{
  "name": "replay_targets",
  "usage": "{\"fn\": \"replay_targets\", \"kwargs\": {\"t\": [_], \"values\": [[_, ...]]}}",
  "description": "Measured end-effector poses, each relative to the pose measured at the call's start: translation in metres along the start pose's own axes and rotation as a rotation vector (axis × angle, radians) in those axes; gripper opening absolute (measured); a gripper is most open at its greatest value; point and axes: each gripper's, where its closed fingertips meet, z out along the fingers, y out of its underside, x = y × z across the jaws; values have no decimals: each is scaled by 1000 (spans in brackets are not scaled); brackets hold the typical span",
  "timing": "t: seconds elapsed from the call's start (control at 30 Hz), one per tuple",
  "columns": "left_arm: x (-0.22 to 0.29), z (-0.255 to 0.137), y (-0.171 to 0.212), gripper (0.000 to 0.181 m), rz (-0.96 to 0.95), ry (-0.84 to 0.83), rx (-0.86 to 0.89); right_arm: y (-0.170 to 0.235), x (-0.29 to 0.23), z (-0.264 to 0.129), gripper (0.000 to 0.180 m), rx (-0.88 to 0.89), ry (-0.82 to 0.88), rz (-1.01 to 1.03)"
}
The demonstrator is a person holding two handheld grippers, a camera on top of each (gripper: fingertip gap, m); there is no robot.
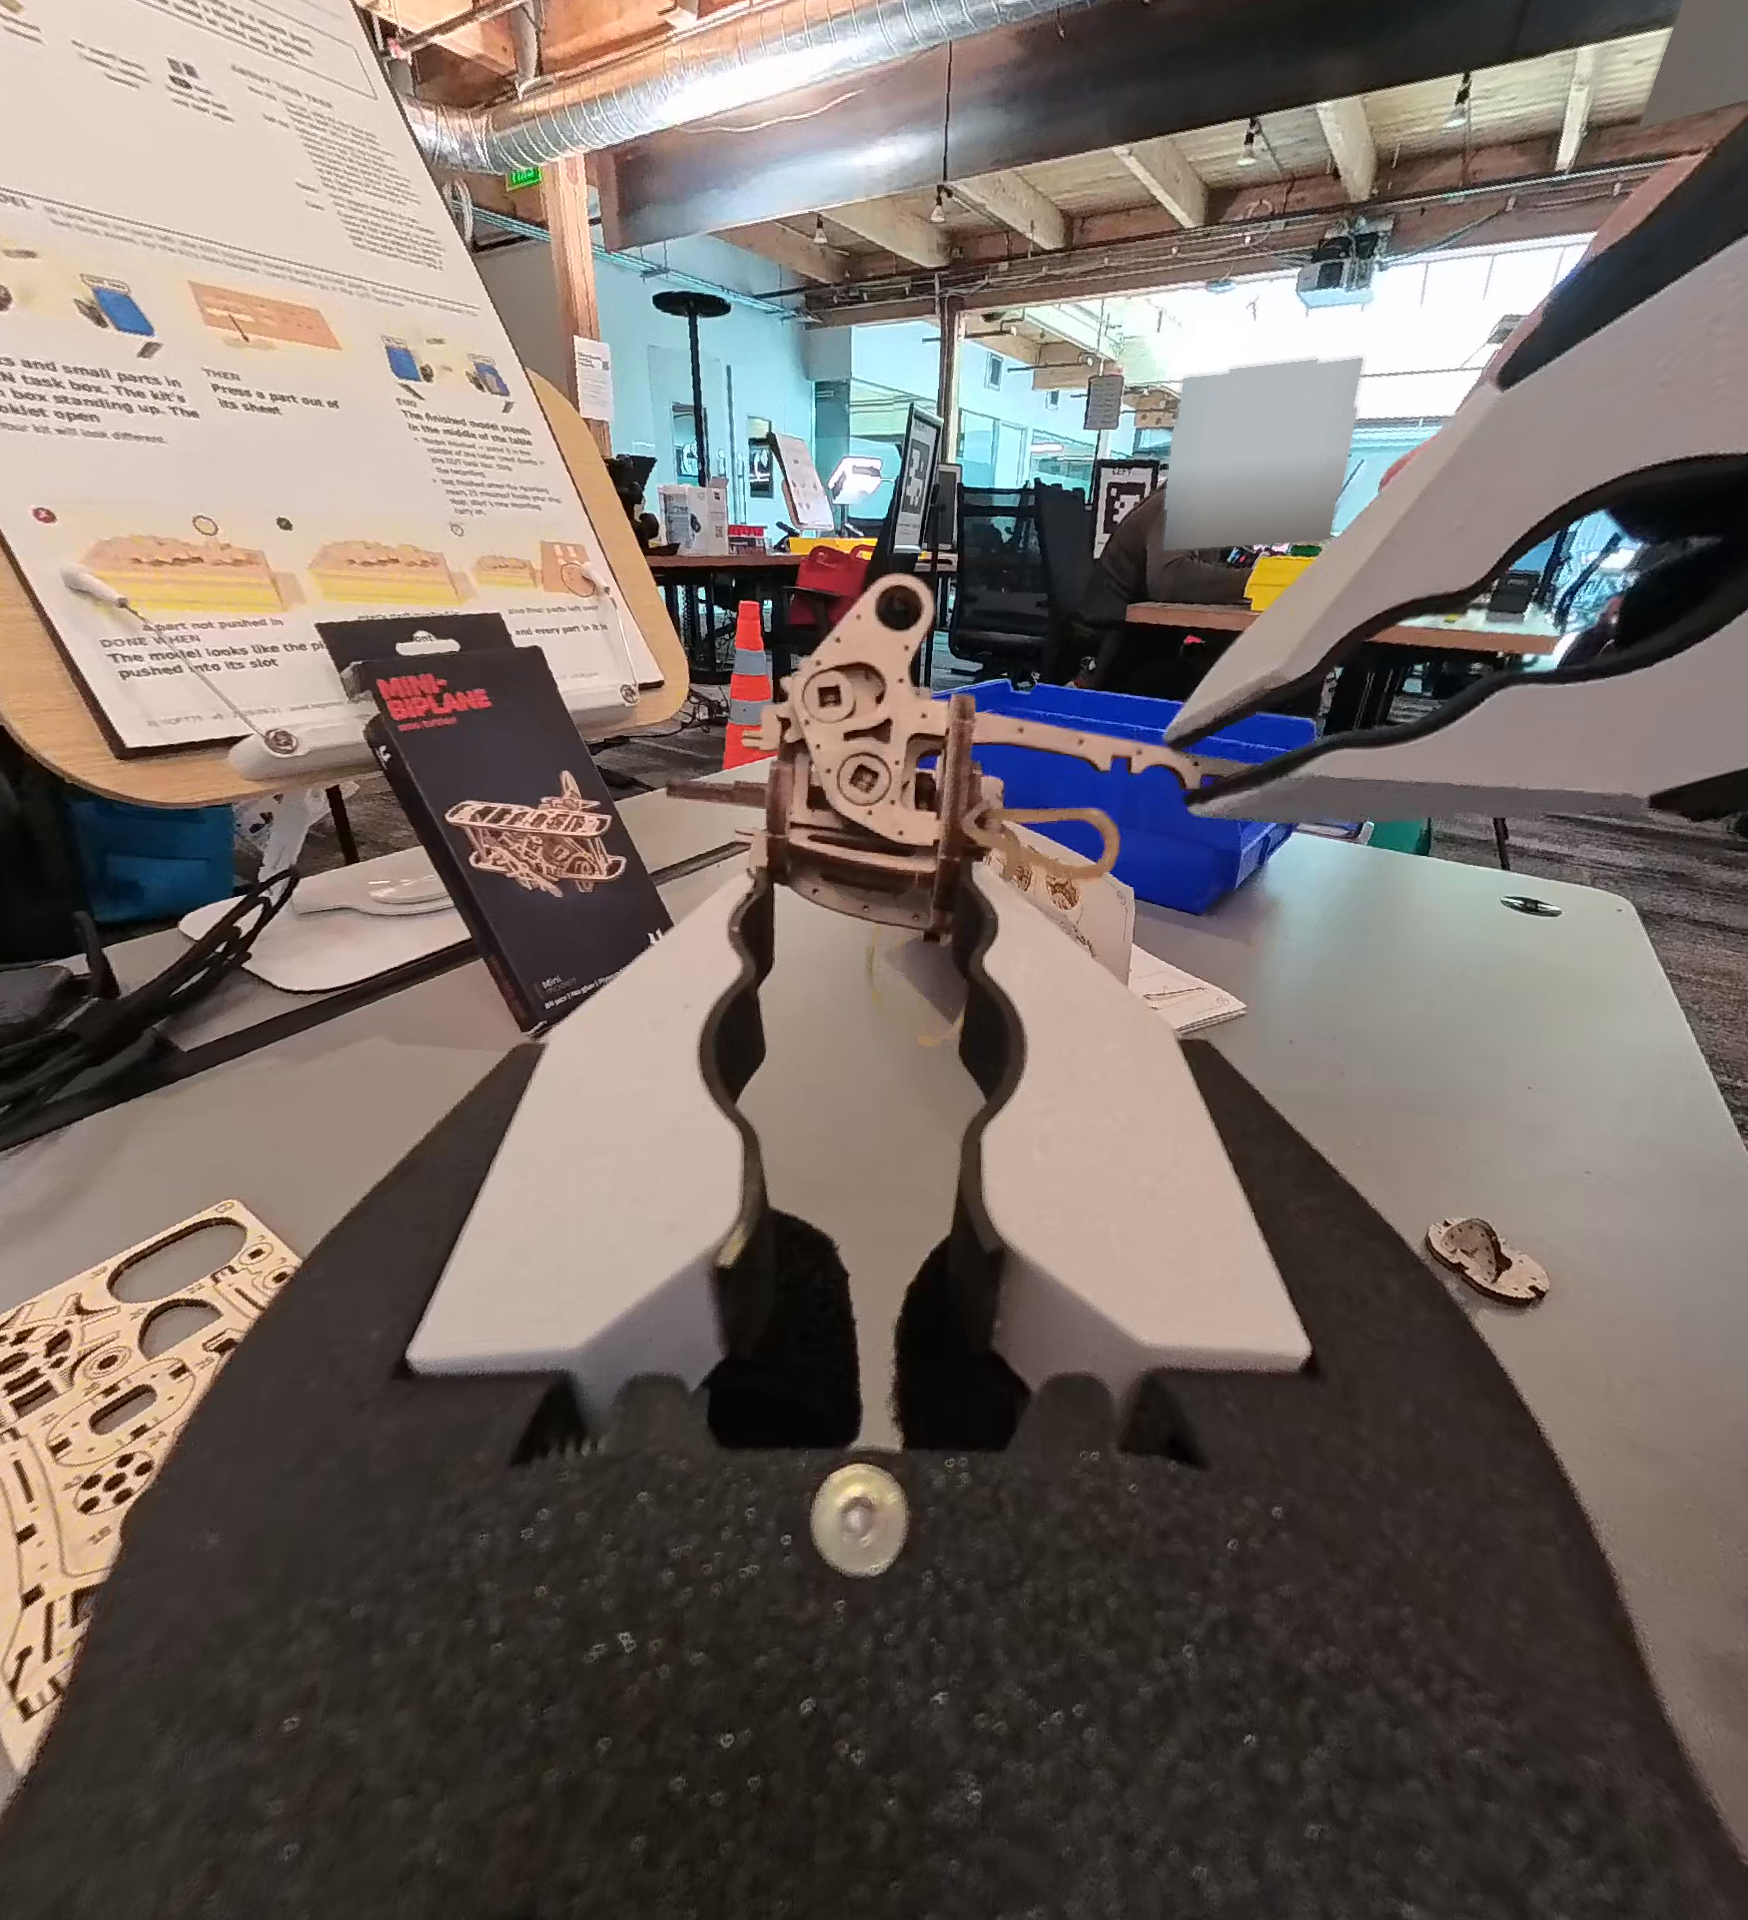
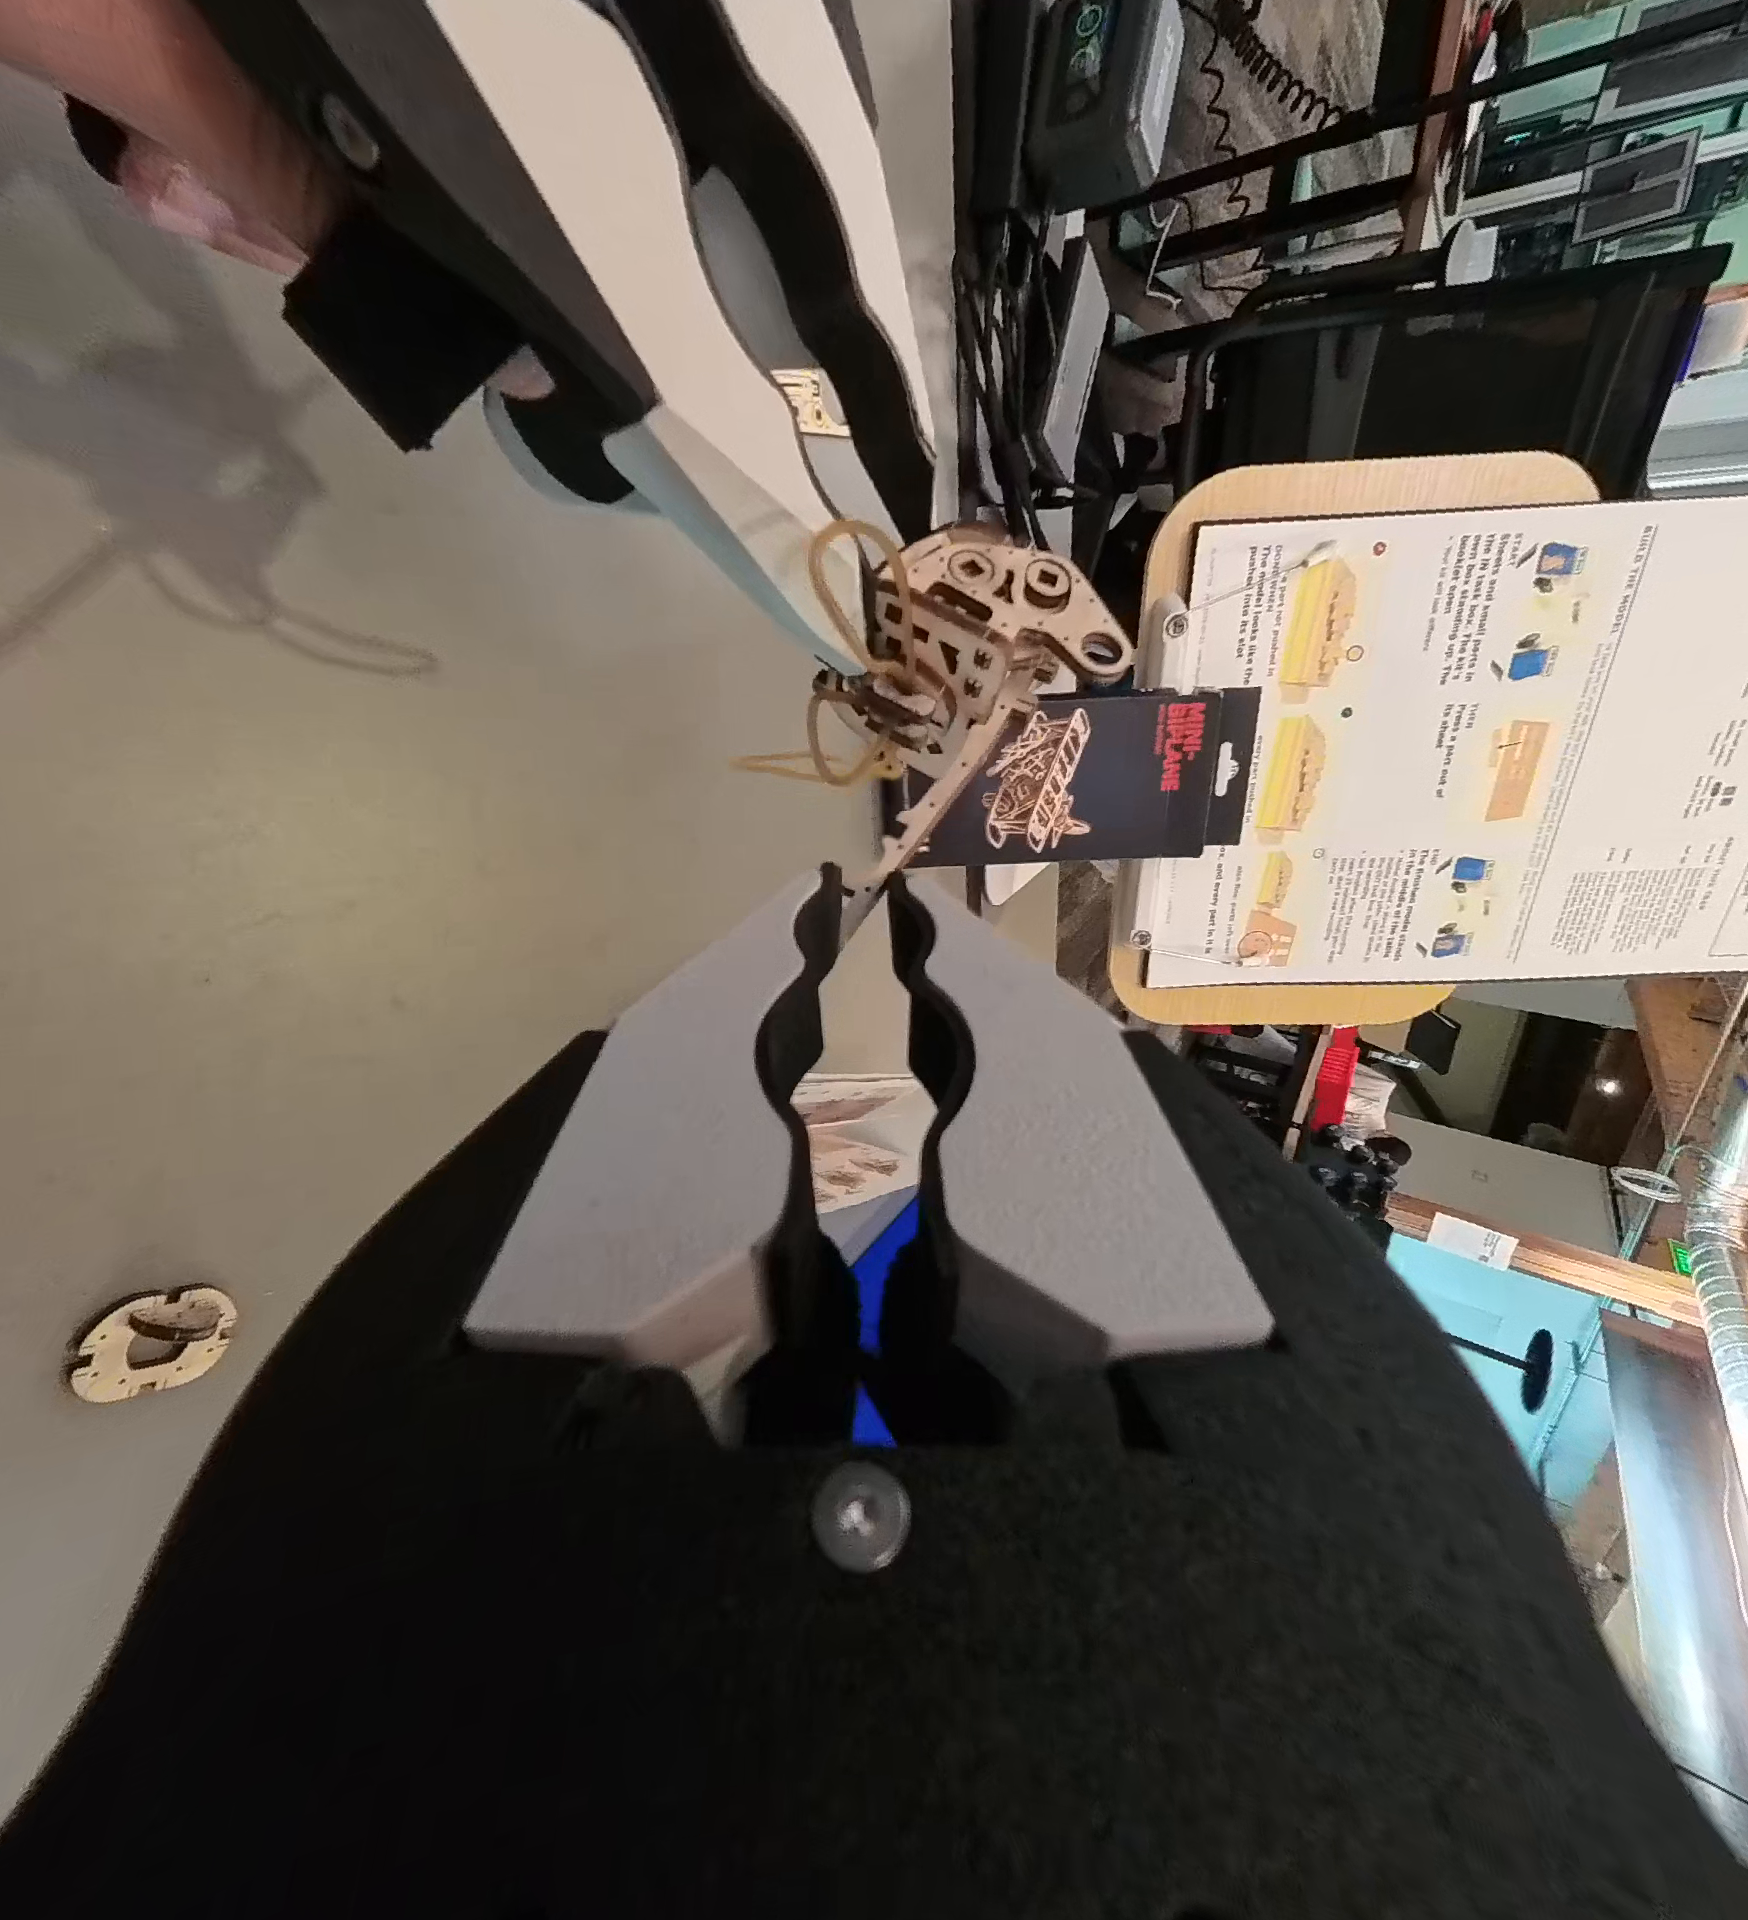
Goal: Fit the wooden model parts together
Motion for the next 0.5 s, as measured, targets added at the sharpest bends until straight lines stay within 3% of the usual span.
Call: {"fn": "replay_targets", "kwargs": {"t": [0.5], "values": [[7, -1, -6, 32, 51, 28, 32, 1, -5, -5, 12, 41, -79, 80]]}}
